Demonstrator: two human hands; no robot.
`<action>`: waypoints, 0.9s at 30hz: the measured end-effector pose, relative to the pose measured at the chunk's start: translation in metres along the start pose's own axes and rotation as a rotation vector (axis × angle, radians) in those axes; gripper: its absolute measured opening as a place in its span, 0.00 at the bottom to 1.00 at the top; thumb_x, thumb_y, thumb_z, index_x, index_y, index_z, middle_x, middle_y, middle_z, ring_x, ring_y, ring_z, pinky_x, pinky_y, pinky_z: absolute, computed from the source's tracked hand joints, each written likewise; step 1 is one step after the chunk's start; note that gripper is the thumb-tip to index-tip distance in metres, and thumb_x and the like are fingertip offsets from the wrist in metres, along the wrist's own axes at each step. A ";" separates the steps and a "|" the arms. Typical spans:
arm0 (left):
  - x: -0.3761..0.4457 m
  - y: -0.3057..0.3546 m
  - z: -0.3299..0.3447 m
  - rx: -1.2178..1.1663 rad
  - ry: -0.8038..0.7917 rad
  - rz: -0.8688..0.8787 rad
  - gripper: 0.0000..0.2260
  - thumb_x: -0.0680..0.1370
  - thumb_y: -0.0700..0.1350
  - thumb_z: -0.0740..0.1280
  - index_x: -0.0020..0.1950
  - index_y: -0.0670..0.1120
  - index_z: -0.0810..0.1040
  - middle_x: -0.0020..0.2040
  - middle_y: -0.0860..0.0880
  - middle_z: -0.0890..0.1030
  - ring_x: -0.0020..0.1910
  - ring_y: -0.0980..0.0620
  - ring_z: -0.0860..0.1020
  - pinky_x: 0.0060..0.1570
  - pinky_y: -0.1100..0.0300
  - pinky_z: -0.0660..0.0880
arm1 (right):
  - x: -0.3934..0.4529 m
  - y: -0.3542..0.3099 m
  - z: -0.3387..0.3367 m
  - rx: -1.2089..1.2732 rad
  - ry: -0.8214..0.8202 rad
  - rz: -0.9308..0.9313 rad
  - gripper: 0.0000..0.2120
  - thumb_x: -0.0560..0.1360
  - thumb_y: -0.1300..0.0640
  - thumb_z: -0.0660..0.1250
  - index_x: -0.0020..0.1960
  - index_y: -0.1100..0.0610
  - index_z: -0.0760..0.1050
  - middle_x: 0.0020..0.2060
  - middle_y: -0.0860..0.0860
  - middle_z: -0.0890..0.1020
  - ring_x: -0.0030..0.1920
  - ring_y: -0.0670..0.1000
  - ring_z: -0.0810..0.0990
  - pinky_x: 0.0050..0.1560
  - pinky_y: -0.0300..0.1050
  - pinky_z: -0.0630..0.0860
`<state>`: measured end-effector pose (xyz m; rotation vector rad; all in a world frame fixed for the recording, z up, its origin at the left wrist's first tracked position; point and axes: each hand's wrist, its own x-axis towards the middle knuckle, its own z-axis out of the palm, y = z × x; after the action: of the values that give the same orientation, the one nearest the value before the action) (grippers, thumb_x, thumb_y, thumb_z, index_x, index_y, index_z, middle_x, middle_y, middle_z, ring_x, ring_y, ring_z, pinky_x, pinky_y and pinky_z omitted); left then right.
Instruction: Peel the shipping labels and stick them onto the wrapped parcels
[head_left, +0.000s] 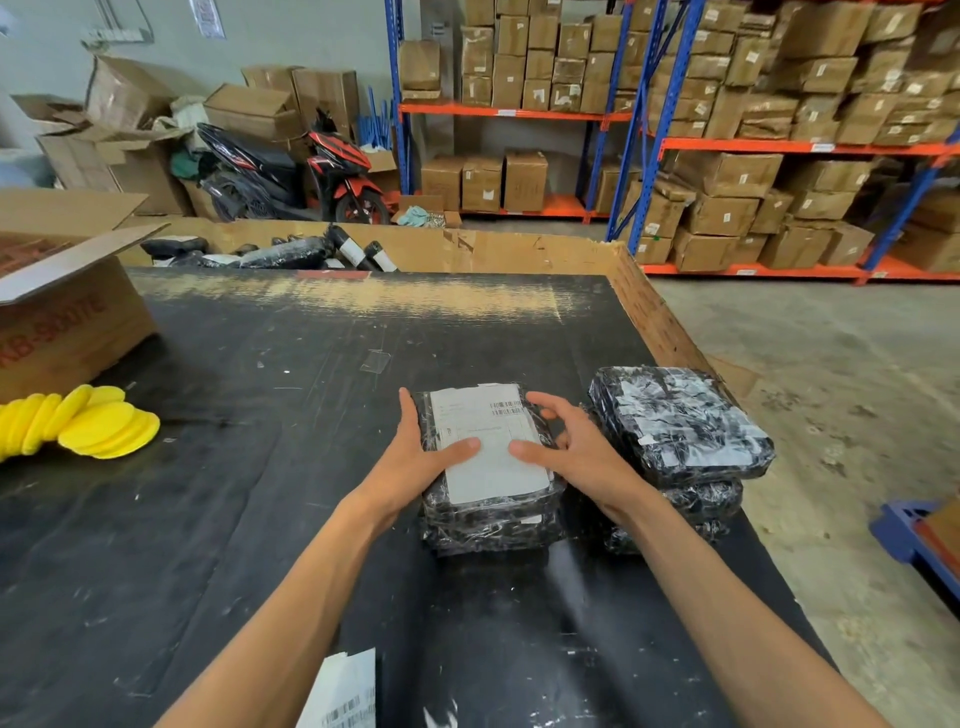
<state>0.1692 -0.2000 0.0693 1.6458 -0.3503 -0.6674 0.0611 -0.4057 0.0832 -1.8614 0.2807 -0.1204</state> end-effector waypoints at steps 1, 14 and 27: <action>0.001 0.000 -0.001 -0.024 -0.024 -0.002 0.56 0.72 0.50 0.76 0.76 0.57 0.29 0.71 0.57 0.72 0.67 0.53 0.74 0.71 0.47 0.67 | 0.000 -0.002 0.003 0.005 -0.001 -0.007 0.34 0.70 0.46 0.77 0.72 0.42 0.67 0.66 0.47 0.67 0.63 0.48 0.69 0.67 0.49 0.69; -0.042 0.009 0.024 0.225 0.058 0.199 0.39 0.76 0.52 0.70 0.80 0.58 0.50 0.78 0.59 0.34 0.77 0.62 0.45 0.72 0.60 0.54 | -0.017 0.011 -0.004 0.072 -0.040 -0.116 0.39 0.65 0.45 0.79 0.71 0.35 0.65 0.70 0.45 0.68 0.48 0.50 0.73 0.60 0.50 0.74; -0.046 -0.007 -0.007 0.118 -0.126 0.215 0.52 0.65 0.48 0.79 0.77 0.67 0.48 0.80 0.62 0.48 0.78 0.61 0.51 0.77 0.48 0.52 | -0.026 0.018 -0.010 0.490 -0.265 0.008 0.39 0.66 0.73 0.71 0.74 0.51 0.68 0.66 0.71 0.73 0.64 0.66 0.76 0.69 0.57 0.72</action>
<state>0.1367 -0.1664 0.0735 1.6519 -0.6586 -0.5975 0.0313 -0.4136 0.0707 -1.3693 0.0648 0.0604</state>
